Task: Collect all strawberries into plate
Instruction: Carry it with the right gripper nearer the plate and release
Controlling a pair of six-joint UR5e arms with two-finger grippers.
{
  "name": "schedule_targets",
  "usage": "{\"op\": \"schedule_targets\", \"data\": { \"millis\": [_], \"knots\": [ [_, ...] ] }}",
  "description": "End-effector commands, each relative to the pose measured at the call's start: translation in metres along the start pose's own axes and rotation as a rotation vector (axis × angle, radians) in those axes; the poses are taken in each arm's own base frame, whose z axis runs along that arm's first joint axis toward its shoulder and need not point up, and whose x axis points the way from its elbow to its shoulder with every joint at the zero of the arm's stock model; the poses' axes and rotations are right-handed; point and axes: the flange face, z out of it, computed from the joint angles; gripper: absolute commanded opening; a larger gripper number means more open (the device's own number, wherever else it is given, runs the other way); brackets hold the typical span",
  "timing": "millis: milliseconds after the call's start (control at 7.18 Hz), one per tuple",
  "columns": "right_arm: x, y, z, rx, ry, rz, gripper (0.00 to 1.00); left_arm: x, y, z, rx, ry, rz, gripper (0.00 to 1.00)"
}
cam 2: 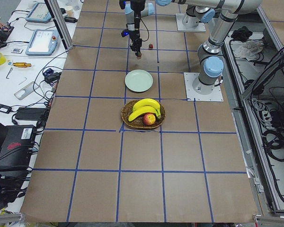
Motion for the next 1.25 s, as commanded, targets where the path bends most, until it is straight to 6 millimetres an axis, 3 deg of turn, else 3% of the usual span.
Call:
{"op": "schedule_targets", "data": {
  "millis": [0, 139, 418, 557, 697, 836, 975, 1115],
  "knots": [
    [0.002, -0.005, 0.017, -0.007, 0.016, 0.003, 0.09, -0.001, 0.000, 0.000, 0.000, -0.003, -0.001, 1.00],
    [0.002, -0.007, 0.017, 0.000, 0.021, 0.005, 0.45, -0.001, 0.000, 0.000, -0.001, -0.004, -0.001, 1.00],
    [0.002, -0.004, 0.013, -0.008, 0.012, 0.007, 0.90, -0.001, 0.000, 0.000, -0.001, -0.003, 0.000, 1.00],
    [0.000, 0.002, -0.005, 0.008, -0.005, 0.005, 1.00, -0.001, 0.001, -0.001, 0.000, -0.004, 0.000, 1.00],
    [0.011, 0.010, -0.029, 0.016, 0.035, 0.034, 1.00, -0.001, 0.001, -0.001, 0.000, -0.006, 0.000, 1.00],
    [0.030, 0.010, -0.041, 0.028, 0.102, 0.061, 1.00, 0.000, 0.001, -0.001, 0.000, -0.004, 0.002, 1.00],
    [0.051, 0.009, -0.037, 0.059, 0.169, 0.069, 1.00, 0.000, 0.001, -0.001, 0.000, -0.004, 0.002, 1.00],
    [0.085, 0.011, -0.020, 0.112, 0.283, 0.043, 1.00, -0.001, 0.001, -0.001, 0.000, -0.003, 0.000, 1.00]
  ]
}}
